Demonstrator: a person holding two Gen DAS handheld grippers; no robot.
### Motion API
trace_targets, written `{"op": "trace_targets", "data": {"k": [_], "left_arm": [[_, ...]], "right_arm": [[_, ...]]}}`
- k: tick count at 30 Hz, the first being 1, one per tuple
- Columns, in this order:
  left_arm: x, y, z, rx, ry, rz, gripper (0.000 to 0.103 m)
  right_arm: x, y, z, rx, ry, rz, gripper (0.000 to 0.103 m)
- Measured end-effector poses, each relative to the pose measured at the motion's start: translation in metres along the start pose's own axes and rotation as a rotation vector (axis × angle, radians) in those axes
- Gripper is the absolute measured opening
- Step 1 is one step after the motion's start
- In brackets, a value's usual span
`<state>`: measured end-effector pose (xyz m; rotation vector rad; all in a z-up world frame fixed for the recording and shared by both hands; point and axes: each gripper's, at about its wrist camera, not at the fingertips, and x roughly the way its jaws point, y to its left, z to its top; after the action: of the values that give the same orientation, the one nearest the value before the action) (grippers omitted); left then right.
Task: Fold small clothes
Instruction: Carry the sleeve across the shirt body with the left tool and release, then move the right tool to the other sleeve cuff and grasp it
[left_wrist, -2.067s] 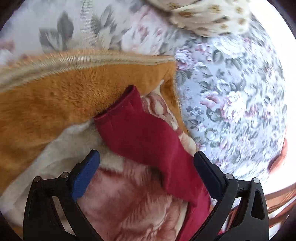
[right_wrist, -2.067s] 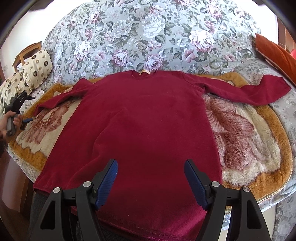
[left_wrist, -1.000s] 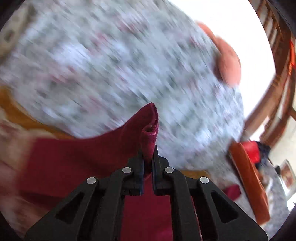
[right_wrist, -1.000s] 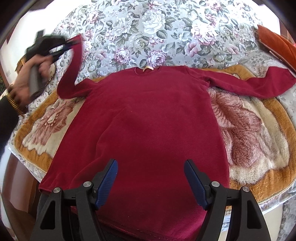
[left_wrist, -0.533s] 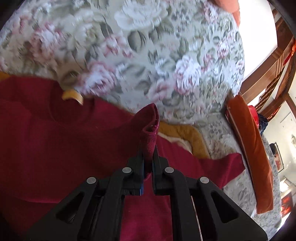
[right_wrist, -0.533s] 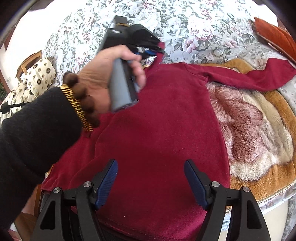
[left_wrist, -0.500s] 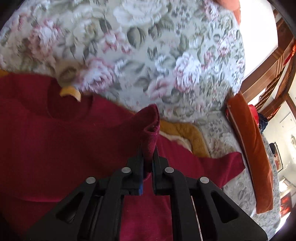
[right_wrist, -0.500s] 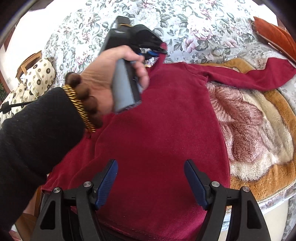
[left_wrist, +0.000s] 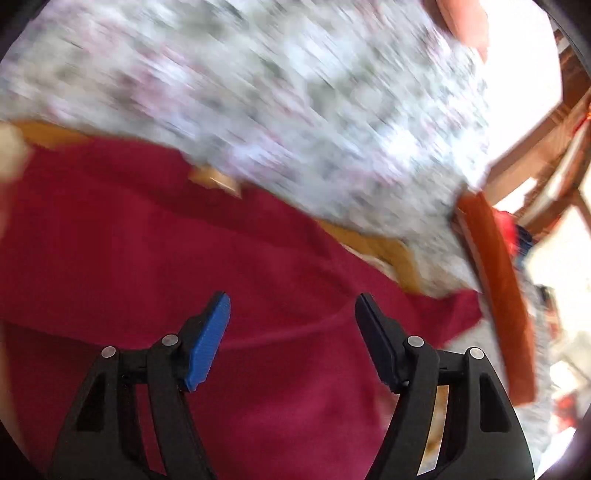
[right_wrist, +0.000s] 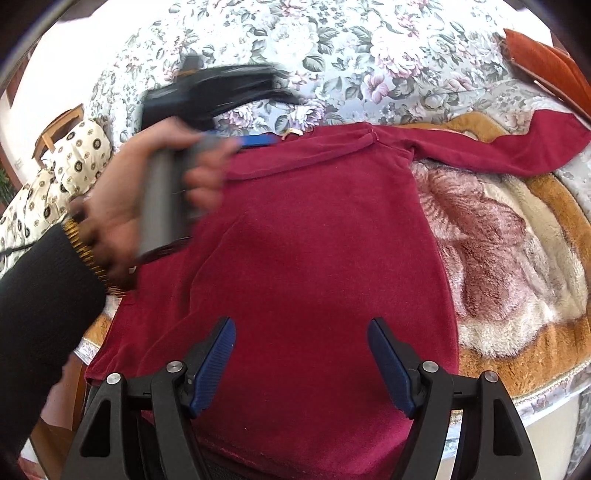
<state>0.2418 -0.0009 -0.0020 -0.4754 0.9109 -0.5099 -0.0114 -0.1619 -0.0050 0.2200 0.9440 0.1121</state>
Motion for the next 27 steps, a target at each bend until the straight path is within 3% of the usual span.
{"op": "trace_targets", "data": {"k": [4,6,8,11,14,17,21,23,27], "left_arm": [[-0.042,0.07,0.016,-0.05,-0.072,0.209,0.07],[-0.036,0.098,0.015,-0.109,-0.012,0.218,0.053],[-0.024,0.114,0.004,-0.135,0.042,0.213,0.046],[-0.024,0.105,-0.011,-0.048,-0.019,0.246,0.046],[-0.023,0.1,-0.025,0.028,-0.082,0.28,0.046],[-0.019,0.098,-0.022,0.043,-0.084,0.311,0.046],[-0.025,0.098,-0.013,0.014,-0.095,0.317,0.046],[-0.025,0.099,0.001,0.0,-0.111,0.312,0.047],[-0.005,0.115,0.042,-0.04,-0.092,0.378,0.059]], "right_arm": [[-0.022,-0.02,0.036,0.021,-0.054,0.046,0.07],[-0.027,-0.032,0.071,-0.016,-0.105,0.017,0.07],[-0.015,-0.04,0.11,-0.09,-0.15,-0.036,0.07],[0.028,-0.048,0.161,-0.156,-0.153,-0.141,0.07],[0.076,-0.039,0.195,-0.2,-0.142,-0.107,0.07],[0.125,-0.02,0.204,-0.32,-0.069,-0.089,0.068],[0.186,-0.037,0.198,-0.34,0.038,-0.185,0.069],[0.182,-0.049,0.198,-0.293,-0.001,-0.115,0.07],[0.184,-0.045,0.193,-0.324,-0.031,-0.154,0.071]]}}
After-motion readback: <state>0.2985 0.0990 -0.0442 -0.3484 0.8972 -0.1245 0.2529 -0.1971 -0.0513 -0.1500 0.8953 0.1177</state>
